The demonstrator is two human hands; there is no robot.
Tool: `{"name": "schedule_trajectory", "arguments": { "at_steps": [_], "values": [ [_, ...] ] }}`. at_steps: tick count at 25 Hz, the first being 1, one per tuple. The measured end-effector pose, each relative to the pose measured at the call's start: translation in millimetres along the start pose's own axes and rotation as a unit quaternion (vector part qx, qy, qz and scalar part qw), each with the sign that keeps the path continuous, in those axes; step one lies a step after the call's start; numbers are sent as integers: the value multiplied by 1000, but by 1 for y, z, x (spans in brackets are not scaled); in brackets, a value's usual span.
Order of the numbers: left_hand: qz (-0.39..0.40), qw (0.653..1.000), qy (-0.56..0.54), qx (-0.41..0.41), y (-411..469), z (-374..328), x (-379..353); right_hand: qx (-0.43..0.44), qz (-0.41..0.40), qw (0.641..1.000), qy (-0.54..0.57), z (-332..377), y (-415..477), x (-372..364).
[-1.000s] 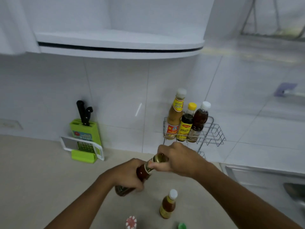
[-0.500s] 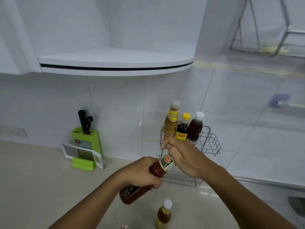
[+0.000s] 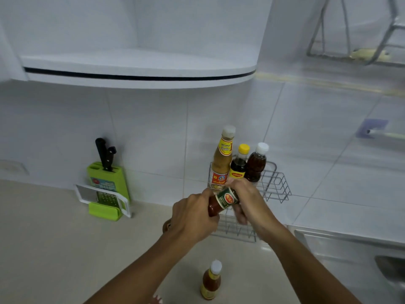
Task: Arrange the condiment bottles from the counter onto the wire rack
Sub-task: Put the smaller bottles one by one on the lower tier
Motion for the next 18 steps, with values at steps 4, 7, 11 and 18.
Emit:
{"name": "schedule_trajectory", "arguments": {
  "at_steps": [4,7,11,18],
  "values": [
    [63,993,-103,-10,15,10,-24,-27,61,995,72,-37,2,-11],
    [176,961,-213,-26,25,33,-50,0,5,998,56,-55,16,-5],
    [253,944,-206,56,39,97,-93,6,-80,996,-26,-91,36,4],
    [302,878,-282,241,55,126,-156,41,-126,982,-135,-140,65,-8]
  ]
}}
Point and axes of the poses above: each hand's wrist, its own y-axis towards the middle knuckle, its own x-axis out of the back of the hand, z = x × y, the point moved 2 cm from there along y, towards the middle knuckle
